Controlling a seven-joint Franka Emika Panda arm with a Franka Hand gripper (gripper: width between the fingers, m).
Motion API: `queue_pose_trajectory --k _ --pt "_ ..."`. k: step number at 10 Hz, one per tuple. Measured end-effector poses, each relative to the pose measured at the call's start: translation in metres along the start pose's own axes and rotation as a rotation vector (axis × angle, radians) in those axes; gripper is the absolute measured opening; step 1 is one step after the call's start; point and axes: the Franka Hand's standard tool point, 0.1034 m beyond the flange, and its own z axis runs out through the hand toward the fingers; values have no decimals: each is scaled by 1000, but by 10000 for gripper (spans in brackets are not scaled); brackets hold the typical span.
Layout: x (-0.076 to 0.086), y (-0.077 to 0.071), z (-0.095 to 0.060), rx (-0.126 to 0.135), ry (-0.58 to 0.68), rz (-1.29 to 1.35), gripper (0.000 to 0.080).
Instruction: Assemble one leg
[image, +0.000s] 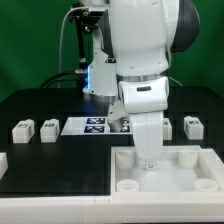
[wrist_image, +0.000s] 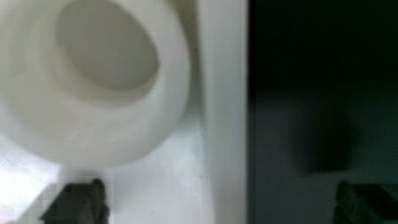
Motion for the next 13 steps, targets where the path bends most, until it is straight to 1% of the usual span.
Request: queue_pose_trajectory --k 4,5,6,7,8,9,10,11,12,13 --pt "0 0 -1 -2 0 6 649" --pt "2 1 -14 -21 -5 37 649" --pt "4 -3 -29 -38 -12 102 649" --pt "10 -10 -41 -50 -17 161 649" --pt "17 -19 -49 -56 -20 198 649" --pt "28 -29 -54 -62 -20 302 649" --pt "40 -39 -56 -61 -17 421 649" --pt "55 -45 -58 -61 -11 586 649" --pt "73 -48 -65 -68 1 721 649" --pt "81 -50 -62 -63 14 821 649"
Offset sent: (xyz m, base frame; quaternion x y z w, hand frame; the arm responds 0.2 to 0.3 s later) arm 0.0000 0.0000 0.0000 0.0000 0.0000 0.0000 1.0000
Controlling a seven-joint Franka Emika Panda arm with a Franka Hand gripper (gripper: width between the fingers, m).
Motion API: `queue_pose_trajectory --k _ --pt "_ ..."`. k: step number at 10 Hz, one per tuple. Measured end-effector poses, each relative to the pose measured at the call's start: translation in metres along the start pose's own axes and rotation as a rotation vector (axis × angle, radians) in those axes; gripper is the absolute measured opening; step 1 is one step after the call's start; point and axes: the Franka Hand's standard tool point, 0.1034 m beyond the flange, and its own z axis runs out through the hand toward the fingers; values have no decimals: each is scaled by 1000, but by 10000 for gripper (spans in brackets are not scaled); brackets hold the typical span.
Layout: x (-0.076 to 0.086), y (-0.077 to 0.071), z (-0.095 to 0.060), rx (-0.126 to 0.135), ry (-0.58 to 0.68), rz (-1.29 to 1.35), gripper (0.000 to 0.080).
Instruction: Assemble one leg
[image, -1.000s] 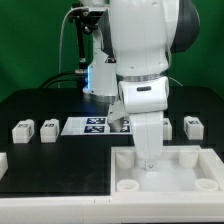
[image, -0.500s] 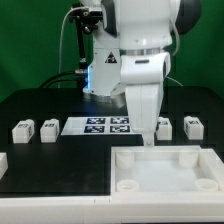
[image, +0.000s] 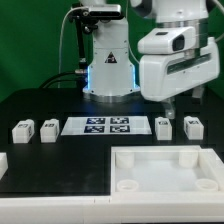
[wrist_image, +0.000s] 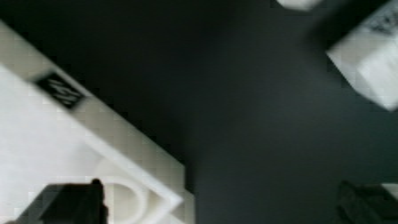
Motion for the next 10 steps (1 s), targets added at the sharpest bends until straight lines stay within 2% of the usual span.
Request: queue_pose_trajectory --k 1,4,6,7,8,9,10 --pt "-3 1 5 19 -2 120 649" --pt "-3 -2 6 35 -3 402 649" --pt "0 -26 17 53 -19 680 649" --pt "1 -39 20 54 -18 673 649" --pt "1 -43 22 57 -26 662 649" --pt "0 -40 22 58 -33 665 649" --pt "-6 -42 23 73 -111 655 649"
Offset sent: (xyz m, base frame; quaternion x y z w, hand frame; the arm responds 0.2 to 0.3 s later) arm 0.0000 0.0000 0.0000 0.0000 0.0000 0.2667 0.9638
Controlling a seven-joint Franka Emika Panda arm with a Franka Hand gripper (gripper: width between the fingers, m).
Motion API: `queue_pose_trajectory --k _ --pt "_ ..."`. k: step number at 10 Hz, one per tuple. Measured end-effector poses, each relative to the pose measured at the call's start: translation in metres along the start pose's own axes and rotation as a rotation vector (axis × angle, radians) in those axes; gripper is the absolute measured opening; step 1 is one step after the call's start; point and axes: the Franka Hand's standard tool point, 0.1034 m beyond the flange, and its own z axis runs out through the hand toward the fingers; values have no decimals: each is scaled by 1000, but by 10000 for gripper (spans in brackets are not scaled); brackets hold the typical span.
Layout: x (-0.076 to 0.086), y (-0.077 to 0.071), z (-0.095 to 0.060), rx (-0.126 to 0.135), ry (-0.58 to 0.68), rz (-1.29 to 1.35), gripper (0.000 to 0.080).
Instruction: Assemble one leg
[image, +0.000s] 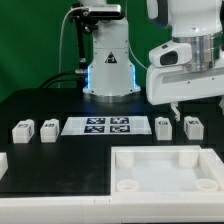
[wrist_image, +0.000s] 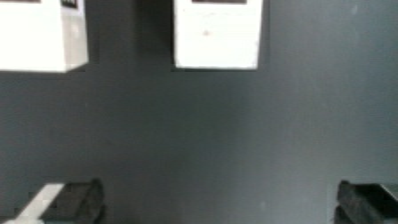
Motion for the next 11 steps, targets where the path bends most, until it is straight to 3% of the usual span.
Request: queue_pose_trajectory --k 4,7,8,11 --pt "-4 0 -2 -9 -428 -3 649" --pt "-23 -5 17 -13 -732 16 649" --pt "-21 -4 23 -7 -741 18 649" --pt "-21 -5 23 -8 -734 16 649"
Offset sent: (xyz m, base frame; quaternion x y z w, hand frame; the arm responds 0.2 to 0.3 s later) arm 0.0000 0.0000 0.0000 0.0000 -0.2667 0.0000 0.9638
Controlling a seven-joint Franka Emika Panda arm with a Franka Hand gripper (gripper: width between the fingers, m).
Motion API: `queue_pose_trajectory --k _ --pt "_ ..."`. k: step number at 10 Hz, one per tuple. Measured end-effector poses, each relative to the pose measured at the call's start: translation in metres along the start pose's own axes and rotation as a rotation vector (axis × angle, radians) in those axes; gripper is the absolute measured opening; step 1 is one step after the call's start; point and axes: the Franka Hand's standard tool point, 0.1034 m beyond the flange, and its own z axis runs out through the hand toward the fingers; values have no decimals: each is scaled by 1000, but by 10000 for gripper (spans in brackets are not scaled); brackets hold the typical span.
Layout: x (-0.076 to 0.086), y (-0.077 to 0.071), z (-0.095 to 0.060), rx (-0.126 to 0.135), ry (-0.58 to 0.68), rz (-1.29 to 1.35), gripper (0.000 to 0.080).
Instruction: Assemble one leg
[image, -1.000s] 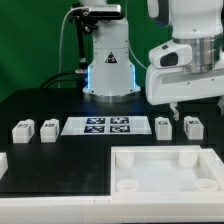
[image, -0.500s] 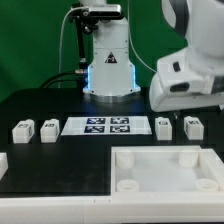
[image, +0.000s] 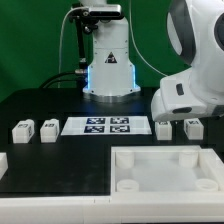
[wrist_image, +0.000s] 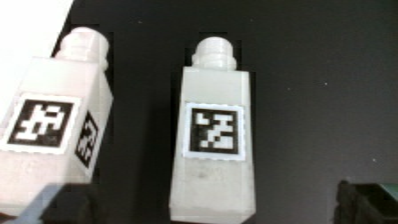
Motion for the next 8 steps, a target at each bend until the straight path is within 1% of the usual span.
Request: queue_pose_trajectory --k 1,3,4,5,6,8 --pt "-1 -1 5 -2 -1 2 649" --pt "-3 -7 11 -15 -7 7 649" --pt "-1 -12 8 -19 7 11 649" --pt "-1 -9 25 -20 27 13 649" --pt "-6 -4 39 -24 7 20 649" --pt "0 -2 39 -17 8 24 649"
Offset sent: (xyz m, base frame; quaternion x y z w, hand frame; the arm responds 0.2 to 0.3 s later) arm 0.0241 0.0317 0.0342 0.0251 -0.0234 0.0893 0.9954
